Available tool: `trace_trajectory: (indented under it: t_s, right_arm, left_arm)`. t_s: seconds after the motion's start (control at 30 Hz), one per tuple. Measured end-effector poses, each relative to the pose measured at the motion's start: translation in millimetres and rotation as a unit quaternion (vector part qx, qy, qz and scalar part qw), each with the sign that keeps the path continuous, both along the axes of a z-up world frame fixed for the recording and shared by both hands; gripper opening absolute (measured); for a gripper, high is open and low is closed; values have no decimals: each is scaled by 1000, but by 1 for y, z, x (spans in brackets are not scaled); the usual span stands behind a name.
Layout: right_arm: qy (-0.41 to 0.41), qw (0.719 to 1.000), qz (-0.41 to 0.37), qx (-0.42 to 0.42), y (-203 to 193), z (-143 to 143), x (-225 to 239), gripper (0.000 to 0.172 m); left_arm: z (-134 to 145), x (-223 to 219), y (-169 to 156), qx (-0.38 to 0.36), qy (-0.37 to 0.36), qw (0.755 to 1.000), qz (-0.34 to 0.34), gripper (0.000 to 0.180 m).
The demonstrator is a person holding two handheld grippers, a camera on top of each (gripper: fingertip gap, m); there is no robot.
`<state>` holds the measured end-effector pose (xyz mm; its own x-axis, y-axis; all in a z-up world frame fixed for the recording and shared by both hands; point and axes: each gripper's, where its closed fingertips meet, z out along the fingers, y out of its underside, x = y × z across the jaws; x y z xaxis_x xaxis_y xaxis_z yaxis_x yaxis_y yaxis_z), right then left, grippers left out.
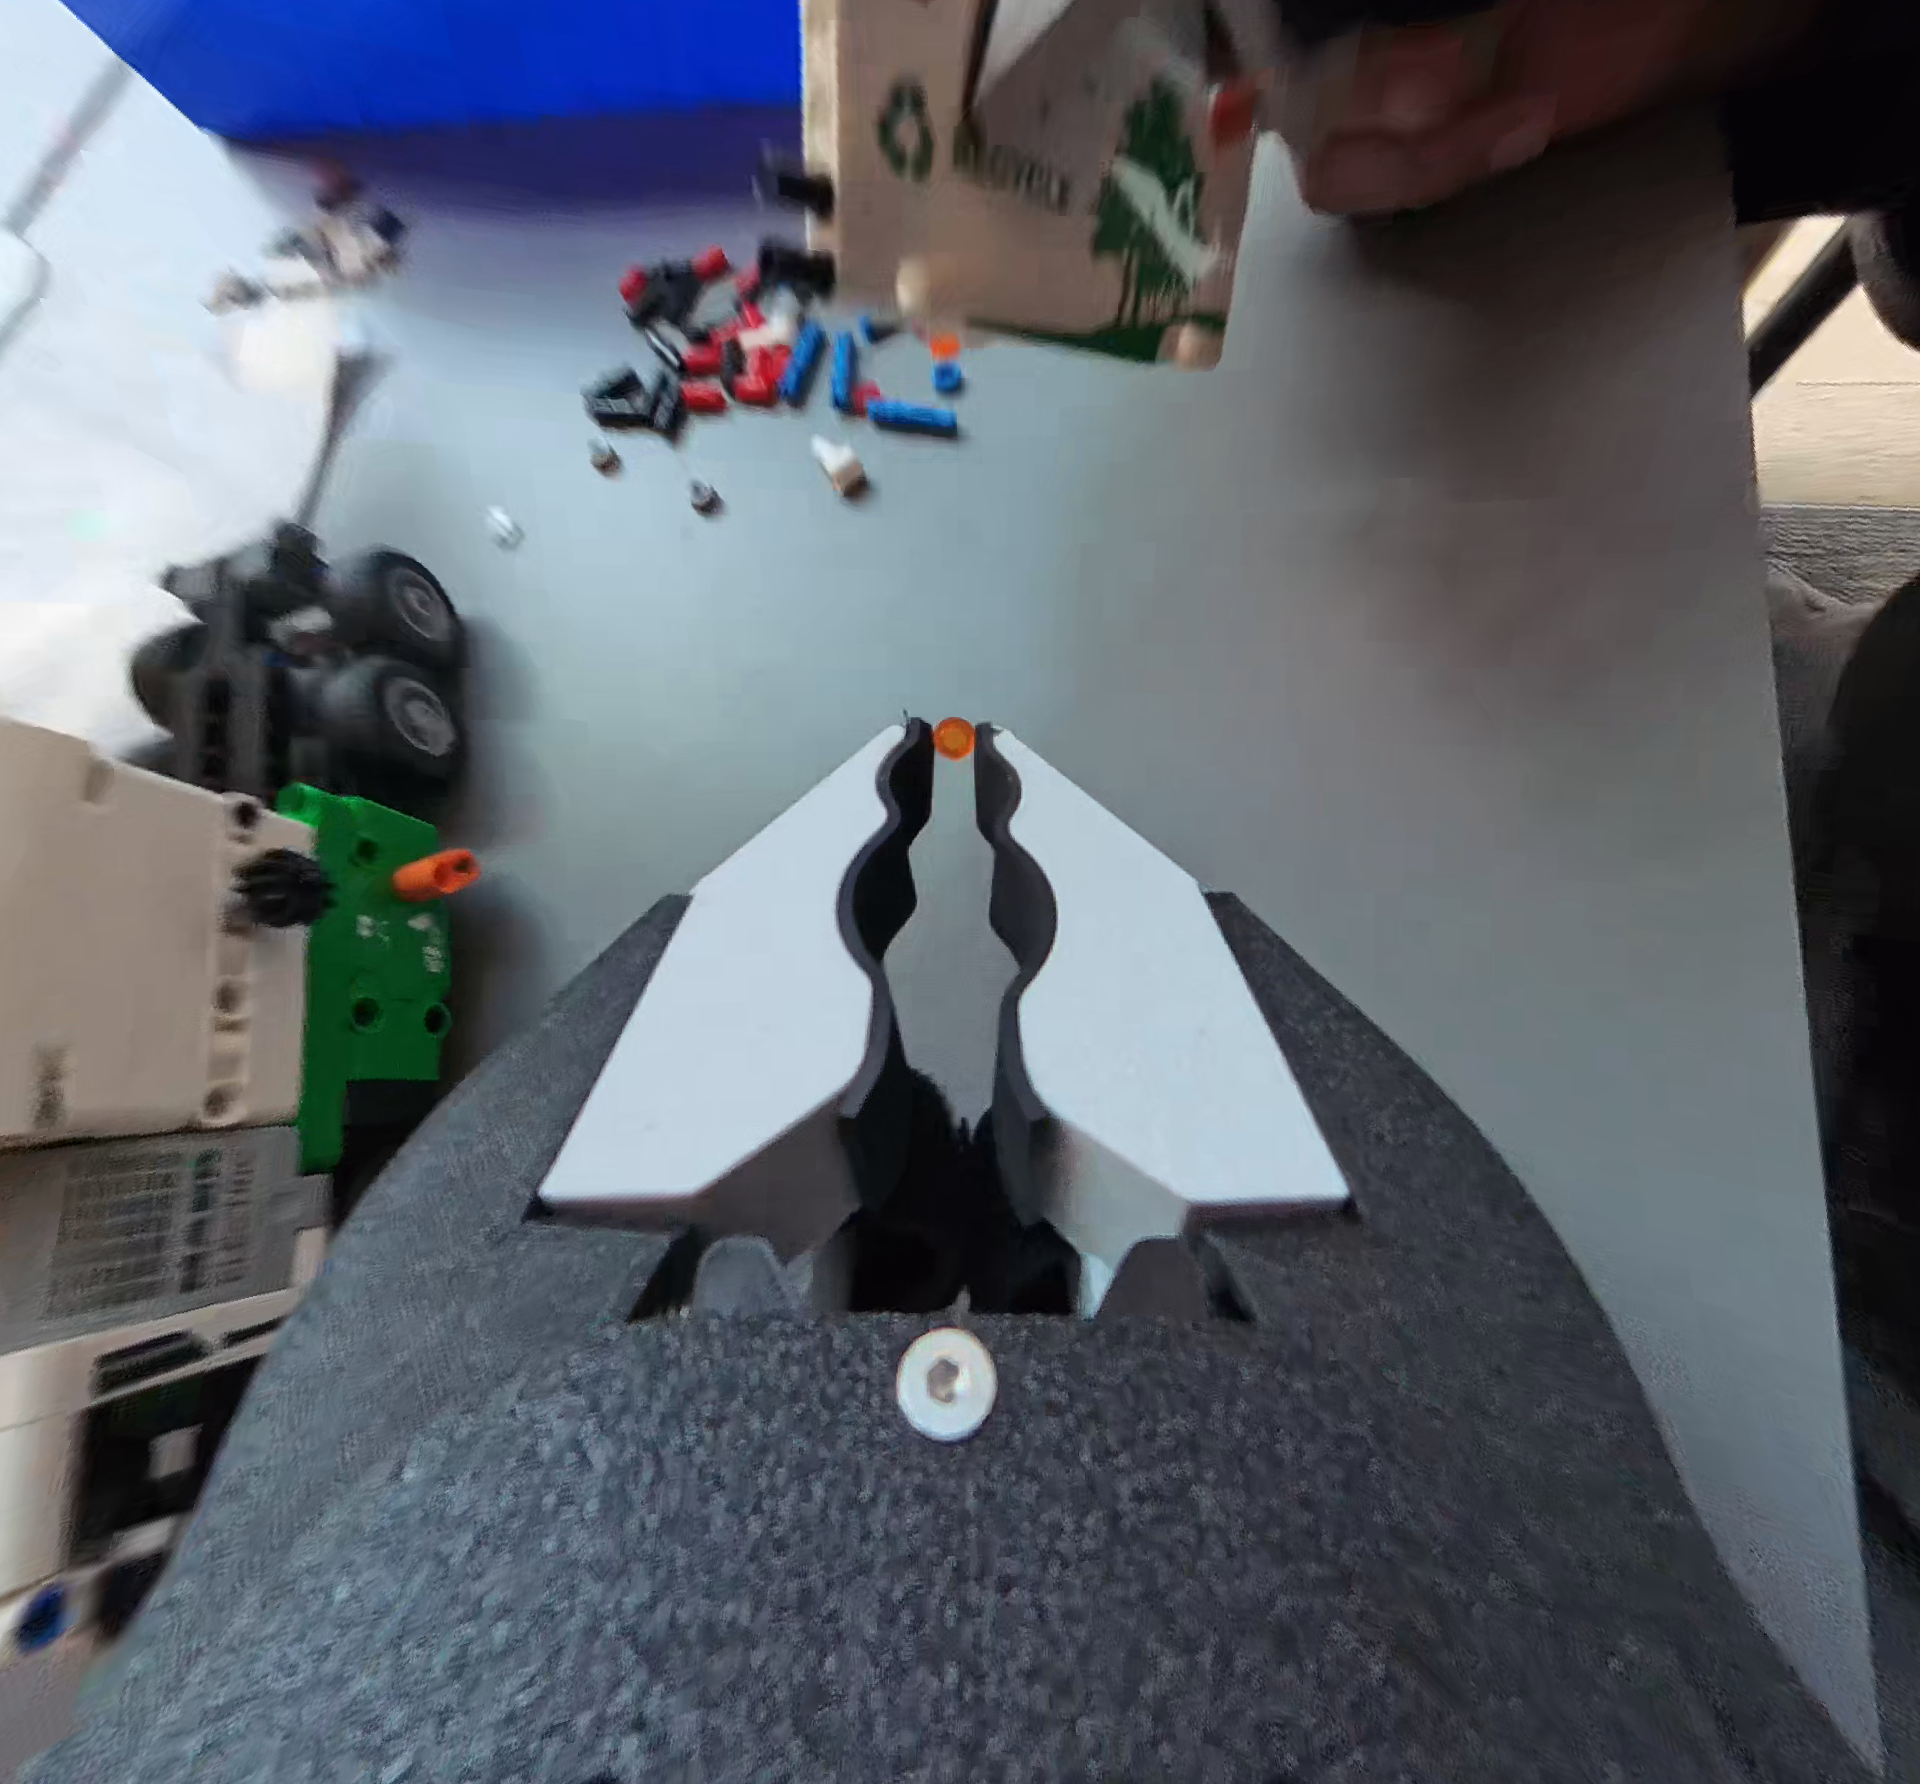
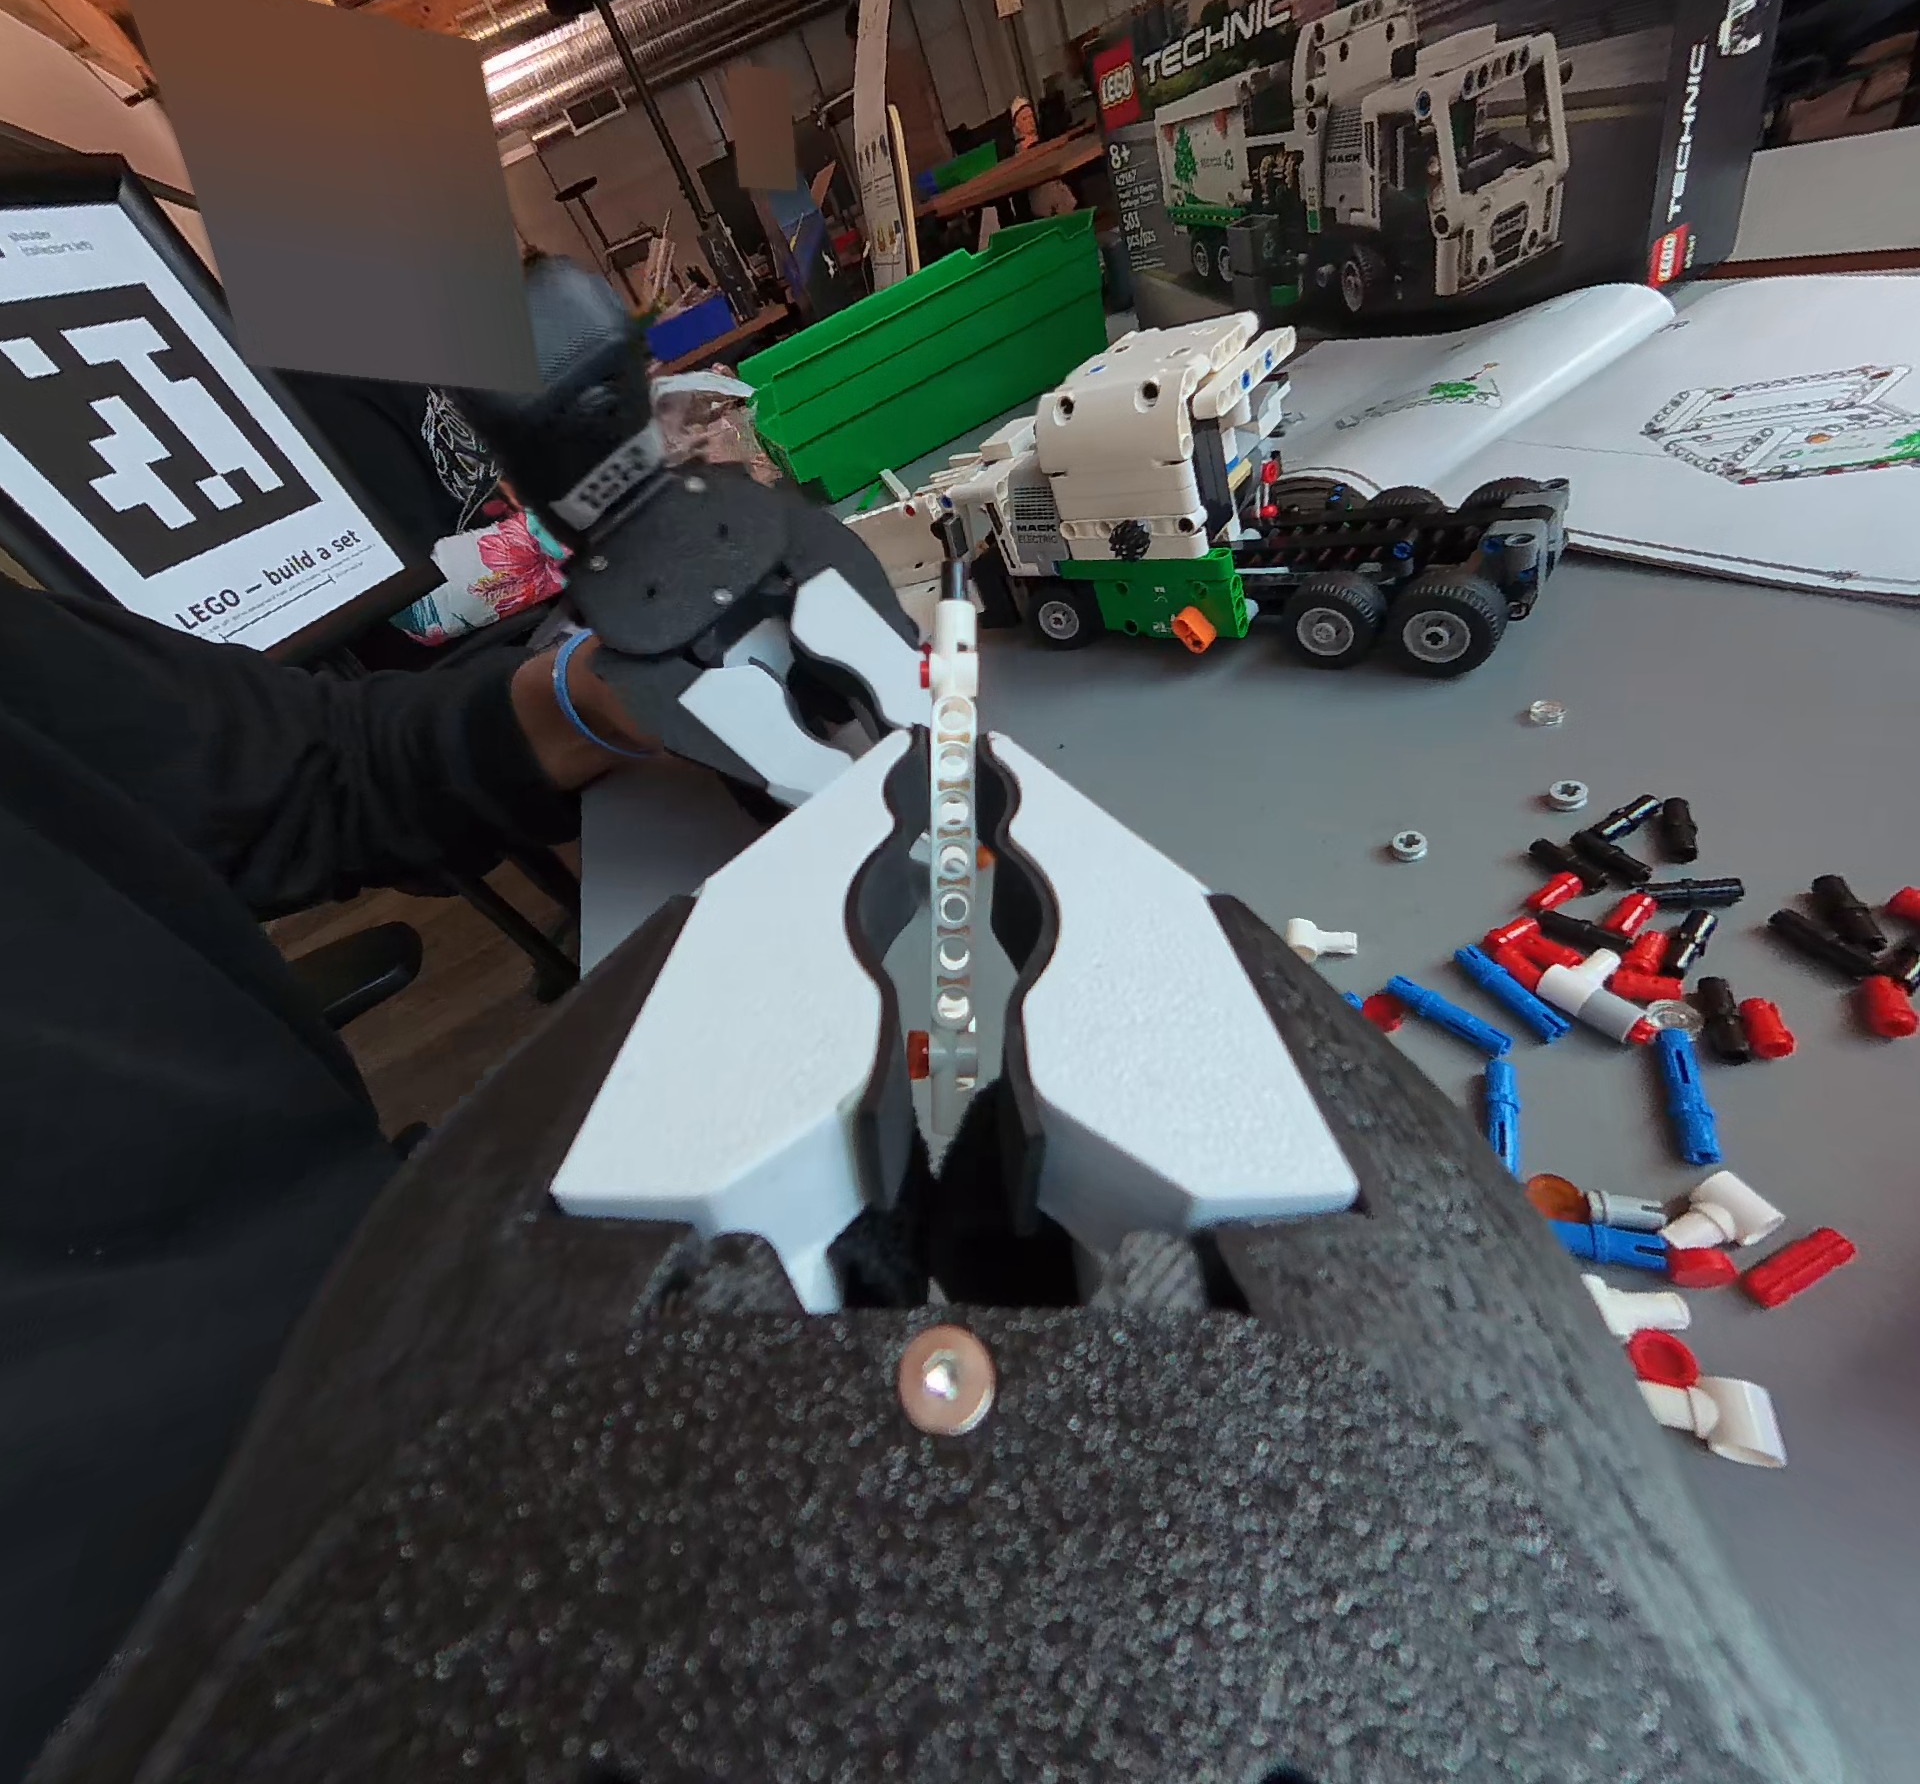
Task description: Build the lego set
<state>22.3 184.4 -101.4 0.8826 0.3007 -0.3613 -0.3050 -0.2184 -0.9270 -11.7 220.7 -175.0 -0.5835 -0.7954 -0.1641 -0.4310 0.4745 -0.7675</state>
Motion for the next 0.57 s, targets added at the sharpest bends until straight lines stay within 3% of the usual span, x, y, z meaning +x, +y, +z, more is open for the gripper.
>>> trace_trajectory:
  t_s: [0.03, 0.13, 0.23, 0.33, 0.57]
  right_arm:
    - [12, 1000, -5, -5, 1, -1, 3, 6]
    - [71, 997, -9, -29, 5, -4, 7, 6]
    - [98, 995, -3, -28, 11, -2, 2, 6]
    - [58, 998, -3, -26, 14, -3, -8, 6]
    - [72, 994, 62, -53, 14, -12, -30, 6]
  left_arm:
    - [16, 1, -1, 13, -46, 999, -2, 6]
    - [77, 3, -3, 53, -188, 981, 2, 6]
    - [102, 8, -11, 90, -231, 969, 9, 5]
    - [99, 14, -16, 127, -249, 960, 8, 5]
    - [81, 14, -26, 177, -231, 955, -50, 5]
